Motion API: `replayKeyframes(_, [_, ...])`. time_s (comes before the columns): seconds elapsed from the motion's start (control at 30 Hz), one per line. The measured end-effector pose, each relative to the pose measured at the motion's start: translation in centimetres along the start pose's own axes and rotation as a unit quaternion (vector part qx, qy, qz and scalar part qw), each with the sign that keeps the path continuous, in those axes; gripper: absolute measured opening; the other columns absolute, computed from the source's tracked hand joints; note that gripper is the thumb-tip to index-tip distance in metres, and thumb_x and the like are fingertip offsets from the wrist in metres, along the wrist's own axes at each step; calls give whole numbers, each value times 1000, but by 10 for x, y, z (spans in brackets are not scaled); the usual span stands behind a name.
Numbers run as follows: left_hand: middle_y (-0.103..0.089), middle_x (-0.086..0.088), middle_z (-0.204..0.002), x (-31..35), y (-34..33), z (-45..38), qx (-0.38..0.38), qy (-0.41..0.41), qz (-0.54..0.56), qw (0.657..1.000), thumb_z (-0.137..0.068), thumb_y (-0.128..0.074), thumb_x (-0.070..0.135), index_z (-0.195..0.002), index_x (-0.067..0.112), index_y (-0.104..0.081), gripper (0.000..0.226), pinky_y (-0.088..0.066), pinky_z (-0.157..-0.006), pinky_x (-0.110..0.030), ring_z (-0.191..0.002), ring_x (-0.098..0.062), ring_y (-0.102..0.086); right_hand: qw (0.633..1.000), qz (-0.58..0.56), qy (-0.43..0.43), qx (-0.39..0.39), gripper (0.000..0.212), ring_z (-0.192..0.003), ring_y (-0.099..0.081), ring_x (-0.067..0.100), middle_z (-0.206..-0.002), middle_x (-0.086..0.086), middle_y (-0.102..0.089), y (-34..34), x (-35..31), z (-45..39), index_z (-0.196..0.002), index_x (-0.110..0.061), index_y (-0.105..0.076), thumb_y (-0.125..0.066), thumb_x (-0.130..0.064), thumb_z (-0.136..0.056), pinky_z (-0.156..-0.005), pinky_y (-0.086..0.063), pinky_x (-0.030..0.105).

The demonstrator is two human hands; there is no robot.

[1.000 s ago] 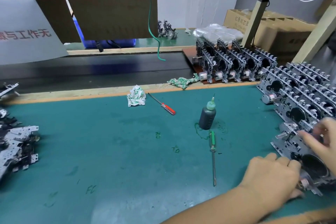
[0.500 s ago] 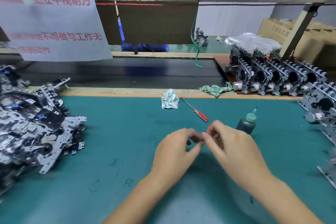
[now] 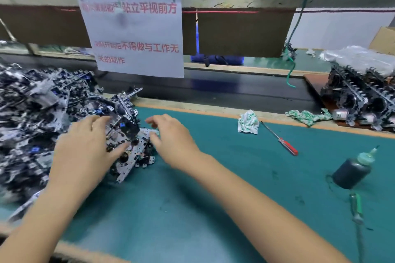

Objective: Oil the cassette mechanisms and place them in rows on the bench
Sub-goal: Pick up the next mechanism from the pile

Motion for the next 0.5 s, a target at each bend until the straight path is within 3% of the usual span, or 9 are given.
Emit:
replayKeyframes(0.1, [-56, -14, -123, -20, -13, -4, -98, 64, -44, 992, -78, -58, 63, -128, 8, -51, 75, -48, -77, -42, -105, -34, -59, 999, 20, -23, -31, 39, -121, -42, 31, -131, 15, -50, -23, -6, -19, -136, -7, -44, -42, -11, -97, -96, -36, 39])
replayKeyframes(0.17, [-52, -10, -126, -24, -18, -6, -112, 68, -11, 991, -82, -56, 61, -129, 9, -52, 70, -50, -80, -40, -105, -31, -59, 996, 22, -55, -69, 37, -118, -44, 34, -128, 17, -50, -35, -5, -25, -132, -5, -45, -40, -10, -96, -93, -38, 39])
replayKeyframes(0.33, [-58, -8, -117, -19, -14, -10, -60, 30, -40, 997, -78, -67, 54, -113, 9, -62, 57, -42, -83, -41, -107, -29, -55, 990, -34, -93, -99, 43, -121, -45, 32, -134, 16, -45, -43, 1, -27, -138, -9, -41, -39, -13, -95, -95, -37, 36])
replayKeyframes(0.5, [-61, -13, -105, -3, -7, -2, -20, -6, 52, 998, -74, -78, 38, -112, 4, -61, 54, -44, -80, -44, -101, -33, -57, 981, -116, -129, -87, 47, -117, -48, 29, -135, 14, -49, -31, 5, -23, -140, -16, -42, -40, -10, -93, -91, -37, 30])
Point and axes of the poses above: each hand's wrist, its own z-axis away from the middle knuckle, its own y-axis out of the back of the hand, x = y × z, the point moved 5 cm from there along -z, towards the middle knuckle
